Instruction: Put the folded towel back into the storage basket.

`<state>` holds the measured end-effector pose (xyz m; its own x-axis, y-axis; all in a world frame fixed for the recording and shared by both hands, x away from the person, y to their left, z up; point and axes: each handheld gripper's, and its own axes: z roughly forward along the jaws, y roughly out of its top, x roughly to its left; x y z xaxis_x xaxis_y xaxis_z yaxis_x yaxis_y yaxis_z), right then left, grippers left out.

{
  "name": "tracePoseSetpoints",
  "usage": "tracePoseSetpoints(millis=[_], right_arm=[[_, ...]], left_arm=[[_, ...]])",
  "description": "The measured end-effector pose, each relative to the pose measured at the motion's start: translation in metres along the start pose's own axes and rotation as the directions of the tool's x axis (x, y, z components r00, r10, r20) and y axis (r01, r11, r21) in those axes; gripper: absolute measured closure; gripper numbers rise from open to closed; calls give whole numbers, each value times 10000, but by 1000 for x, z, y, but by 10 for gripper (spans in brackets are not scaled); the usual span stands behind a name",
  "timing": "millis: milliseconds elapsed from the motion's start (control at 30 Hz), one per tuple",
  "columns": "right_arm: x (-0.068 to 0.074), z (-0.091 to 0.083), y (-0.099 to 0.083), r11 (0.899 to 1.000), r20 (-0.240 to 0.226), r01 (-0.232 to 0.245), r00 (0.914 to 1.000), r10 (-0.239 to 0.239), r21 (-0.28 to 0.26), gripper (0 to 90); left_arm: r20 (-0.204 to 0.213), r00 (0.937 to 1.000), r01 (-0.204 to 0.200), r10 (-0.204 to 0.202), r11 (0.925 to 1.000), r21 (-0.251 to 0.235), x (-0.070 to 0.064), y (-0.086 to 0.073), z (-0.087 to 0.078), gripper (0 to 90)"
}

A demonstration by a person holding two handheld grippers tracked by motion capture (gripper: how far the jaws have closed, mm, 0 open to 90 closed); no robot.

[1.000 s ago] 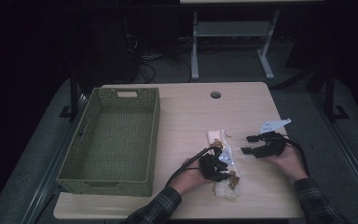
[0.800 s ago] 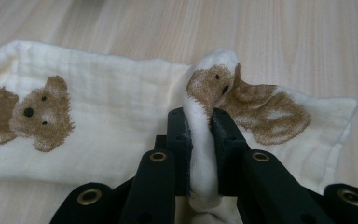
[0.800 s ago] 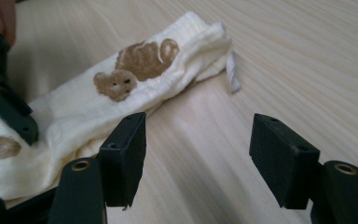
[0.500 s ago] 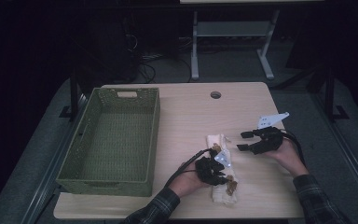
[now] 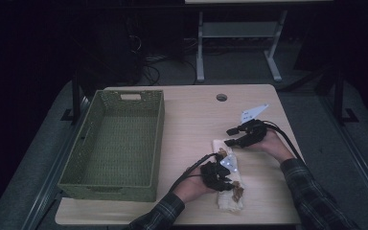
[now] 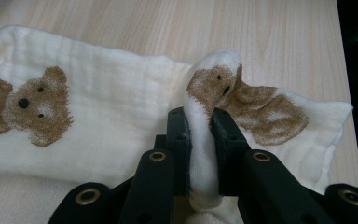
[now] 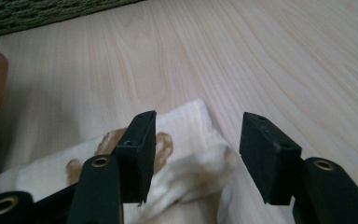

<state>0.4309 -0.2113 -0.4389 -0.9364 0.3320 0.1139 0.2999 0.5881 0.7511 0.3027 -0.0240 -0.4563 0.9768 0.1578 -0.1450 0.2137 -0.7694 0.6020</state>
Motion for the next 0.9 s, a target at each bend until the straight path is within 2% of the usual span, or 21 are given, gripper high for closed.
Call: tracePoseSetpoints(millis=[100,133,167,233,367,400,433,500,567,667,767,900], right_arm=[[-4,13,4,9999,-208,87,9997,-84,142,460],[-7,16,4,9994,-188,254,9995,-249,252,460],[-7,21,5,9993,-240,191,9995,-183,332,460],[-12,32,4,9977,-361,217,9992,-195,637,459],[-14,44,0,9909,-592,564,9970,-495,1221,468],[-14,45,-1,9911,-575,704,9963,-642,1131,481],[-13,44,-1,9914,-622,657,9963,-589,1130,515],[-11,43,-1,9880,-473,930,9950,-877,1233,571],[-8,43,-2,9883,-567,971,9942,-910,1176,671],[-8,42,-3,9889,-818,852,9938,-756,1215,780],[-7,42,-2,9889,-938,818,9931,-704,1241,821],[-5,41,0,9869,-807,907,9935,-804,1332,828]], left_arm=[[17,10000,49,-49,10000,4,0,0,0,786],[20,10000,-32,32,10000,36,0,0,0,786],[15,10000,-46,46,10000,38,0,0,0,786],[-11,10000,-7,7,10000,8,0,0,0,786],[-5,10000,-35,35,10000,84,0,0,-1,788],[28,10000,-10,10,10000,70,1,0,-1,789],[69,10000,60,-60,10000,1,1,0,0,792],[163,9997,164,-163,9999,-34,3,0,-1,794],[170,9998,114,-115,9999,71,3,1,-2,796],[105,9999,71,-71,10000,-62,1,3,-5,798],[127,9998,134,-130,9994,-324,2,3,-9,799],[142,9996,232,-224,9978,-616,3,4,-17,800]])
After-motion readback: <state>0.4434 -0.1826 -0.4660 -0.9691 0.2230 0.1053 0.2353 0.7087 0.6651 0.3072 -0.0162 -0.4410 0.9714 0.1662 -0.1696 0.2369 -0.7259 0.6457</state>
